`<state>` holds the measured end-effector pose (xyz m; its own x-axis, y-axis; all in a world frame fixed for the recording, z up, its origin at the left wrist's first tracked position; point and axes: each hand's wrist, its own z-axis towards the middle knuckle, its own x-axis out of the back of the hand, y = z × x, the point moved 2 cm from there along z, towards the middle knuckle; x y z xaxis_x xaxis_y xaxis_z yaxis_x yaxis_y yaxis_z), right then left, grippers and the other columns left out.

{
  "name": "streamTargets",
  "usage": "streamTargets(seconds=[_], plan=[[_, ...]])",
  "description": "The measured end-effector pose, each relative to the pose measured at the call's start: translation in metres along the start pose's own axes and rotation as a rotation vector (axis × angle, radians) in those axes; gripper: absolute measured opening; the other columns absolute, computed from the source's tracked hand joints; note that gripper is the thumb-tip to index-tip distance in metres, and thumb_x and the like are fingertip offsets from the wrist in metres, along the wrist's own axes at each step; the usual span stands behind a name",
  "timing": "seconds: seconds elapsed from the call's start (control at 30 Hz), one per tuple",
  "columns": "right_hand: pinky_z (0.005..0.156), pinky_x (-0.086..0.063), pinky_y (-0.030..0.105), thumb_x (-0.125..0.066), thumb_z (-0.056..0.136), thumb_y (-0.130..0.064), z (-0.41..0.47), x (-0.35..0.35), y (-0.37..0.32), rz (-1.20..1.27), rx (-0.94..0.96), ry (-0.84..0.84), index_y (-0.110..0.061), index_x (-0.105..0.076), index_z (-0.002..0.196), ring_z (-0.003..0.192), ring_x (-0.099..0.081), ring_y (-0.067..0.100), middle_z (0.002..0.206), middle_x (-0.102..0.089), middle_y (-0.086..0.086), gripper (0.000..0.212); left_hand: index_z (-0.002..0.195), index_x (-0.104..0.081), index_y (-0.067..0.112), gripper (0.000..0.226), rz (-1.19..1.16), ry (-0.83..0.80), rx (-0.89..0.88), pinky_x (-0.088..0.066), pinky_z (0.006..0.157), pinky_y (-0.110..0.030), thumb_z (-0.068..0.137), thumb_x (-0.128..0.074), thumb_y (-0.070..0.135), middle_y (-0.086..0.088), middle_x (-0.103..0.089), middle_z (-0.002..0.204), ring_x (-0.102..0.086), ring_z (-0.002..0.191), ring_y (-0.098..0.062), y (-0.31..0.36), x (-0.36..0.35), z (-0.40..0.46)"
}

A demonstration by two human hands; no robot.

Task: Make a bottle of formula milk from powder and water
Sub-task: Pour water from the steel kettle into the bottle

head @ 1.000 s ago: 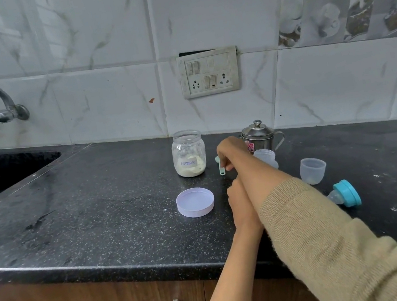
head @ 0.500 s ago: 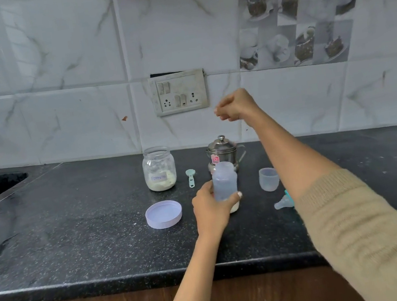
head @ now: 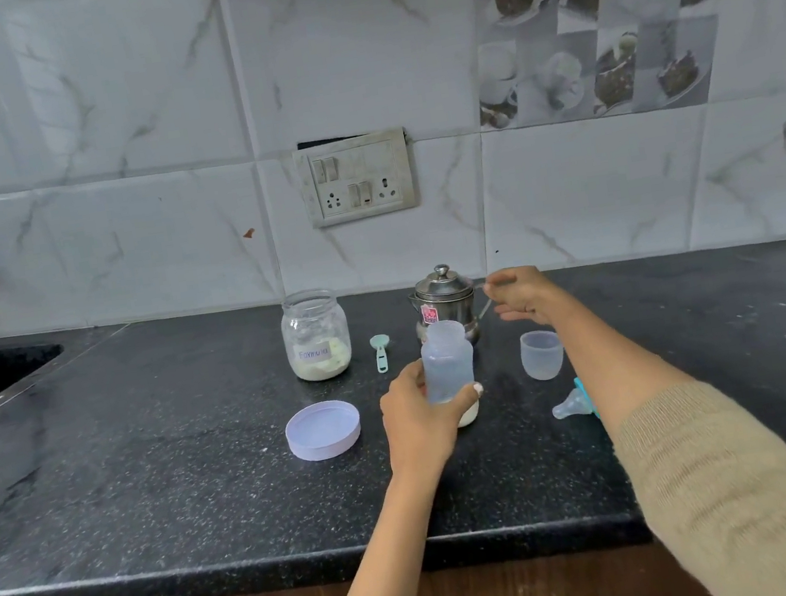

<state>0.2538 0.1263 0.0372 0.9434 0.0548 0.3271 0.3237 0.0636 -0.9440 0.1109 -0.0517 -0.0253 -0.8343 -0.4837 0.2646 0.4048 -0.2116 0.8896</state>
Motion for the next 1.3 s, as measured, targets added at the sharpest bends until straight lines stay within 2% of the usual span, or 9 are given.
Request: streamTargets(seconds=[0.17, 0.3, 0.37, 0.47, 0.63, 0.83, 1.0, 1.13, 1.3], plan=[[0.089, -0.051, 0.037, -0.056, 0.095, -0.015, 0.013, -0.013, 0.004, 0.025, 0.023, 0.016, -0.001, -0.054, 0.128, 0.117, -0.056, 0.033, 0.134, -0.053, 0.020, 0.037, 0.118, -0.062, 0.011, 0.057, -0.009, 0.000, 0.000, -0.050, 0.089, -0.027, 0.067, -0.083, 0.028, -0.001, -0.067, 0.116, -0.063, 0.105, -0.014, -0.001, -0.001, 0.001], [0.088, -0.053, 0.040, -0.053, 0.096, -0.015, 0.022, -0.017, 0.008, 0.007, 0.039, 0.032, 0.004, -0.058, 0.120, 0.093, -0.057, 0.025, 0.124, -0.059, 0.024, 0.031, 0.118, -0.061, 0.012, 0.058, -0.010, 0.000, 0.005, -0.050, 0.091, -0.027, 0.067, -0.082, 0.029, -0.001, -0.067, 0.117, -0.063, 0.106, -0.013, -0.002, -0.001, 0.002], [0.089, -0.053, 0.043, -0.051, 0.097, -0.016, 0.026, -0.018, 0.010, -0.002, 0.040, 0.033, 0.001, -0.064, 0.099, 0.083, -0.058, 0.023, 0.112, -0.063, 0.023, 0.021, 0.119, -0.061, 0.012, 0.059, -0.010, -0.003, 0.011, -0.050, 0.092, -0.029, 0.067, -0.082, 0.029, -0.001, -0.067, 0.117, -0.062, 0.107, -0.014, -0.002, -0.001, 0.002], [0.091, -0.052, 0.048, -0.050, 0.098, -0.017, 0.027, -0.019, 0.012, -0.007, 0.057, 0.033, -0.011, -0.057, 0.073, 0.082, -0.059, 0.024, 0.098, -0.061, 0.015, 0.026, 0.120, -0.061, 0.012, 0.059, -0.013, -0.006, 0.017, -0.050, 0.092, -0.028, 0.067, -0.082, 0.029, -0.001, -0.067, 0.118, -0.062, 0.107, -0.014, -0.001, -0.001, 0.001], [0.093, -0.049, 0.037, -0.044, 0.100, -0.023, 0.027, -0.017, 0.011, 0.037, 0.015, -0.083, -0.005, -0.057, 0.104, 0.096, -0.054, 0.021, 0.101, -0.055, 0.011, 0.023, 0.119, -0.061, 0.013, 0.058, -0.015, -0.004, 0.022, -0.049, 0.092, -0.027, 0.067, -0.082, 0.028, 0.000, -0.067, 0.118, -0.062, 0.106, -0.013, 0.000, 0.000, 0.000], [0.063, -0.040, 0.028, -0.038, 0.100, -0.025, 0.030, -0.021, 0.006, 0.076, -0.060, -0.093, -0.015, -0.052, 0.080, 0.062, -0.043, 0.015, 0.070, -0.043, 0.003, 0.026, 0.117, -0.061, 0.014, 0.056, -0.014, -0.002, 0.010, -0.049, 0.089, -0.025, 0.067, -0.082, 0.027, 0.001, -0.068, 0.115, -0.063, 0.103, -0.012, 0.001, 0.000, 0.000], [0.060, -0.036, 0.028, -0.035, 0.100, -0.035, 0.038, -0.029, 0.015, 0.166, -0.087, -0.055, -0.015, -0.052, 0.080, 0.060, -0.044, 0.016, 0.067, -0.046, 0.005, 0.033, 0.115, -0.062, 0.016, 0.054, -0.019, 0.000, 0.007, -0.050, 0.089, -0.026, 0.067, -0.082, 0.028, 0.002, -0.068, 0.114, -0.063, 0.102, -0.010, 0.001, 0.000, 0.000], [0.057, -0.037, 0.027, -0.038, 0.097, -0.049, 0.041, -0.030, 0.017, 0.218, -0.114, -0.059, -0.012, -0.055, 0.097, 0.062, -0.044, 0.014, 0.072, -0.047, 0.005, 0.041, 0.115, -0.062, 0.016, 0.055, -0.016, -0.001, 0.012, -0.050, 0.089, -0.026, 0.066, -0.083, 0.029, 0.003, -0.068, 0.114, -0.063, 0.101, -0.010, 0.000, 0.000, 0.000], [0.049, -0.024, 0.026, -0.046, 0.097, -0.044, 0.039, -0.030, 0.014, 0.248, -0.119, -0.090, -0.017, -0.051, 0.077, 0.052, -0.031, 0.012, 0.059, -0.033, 0.002, 0.034, 0.115, -0.062, 0.016, 0.054, -0.027, -0.006, 0.009, -0.049, 0.087, -0.022, 0.067, -0.082, 0.028, 0.004, -0.068, 0.114, -0.062, 0.098, -0.007, 0.001, 0.000, -0.001]])
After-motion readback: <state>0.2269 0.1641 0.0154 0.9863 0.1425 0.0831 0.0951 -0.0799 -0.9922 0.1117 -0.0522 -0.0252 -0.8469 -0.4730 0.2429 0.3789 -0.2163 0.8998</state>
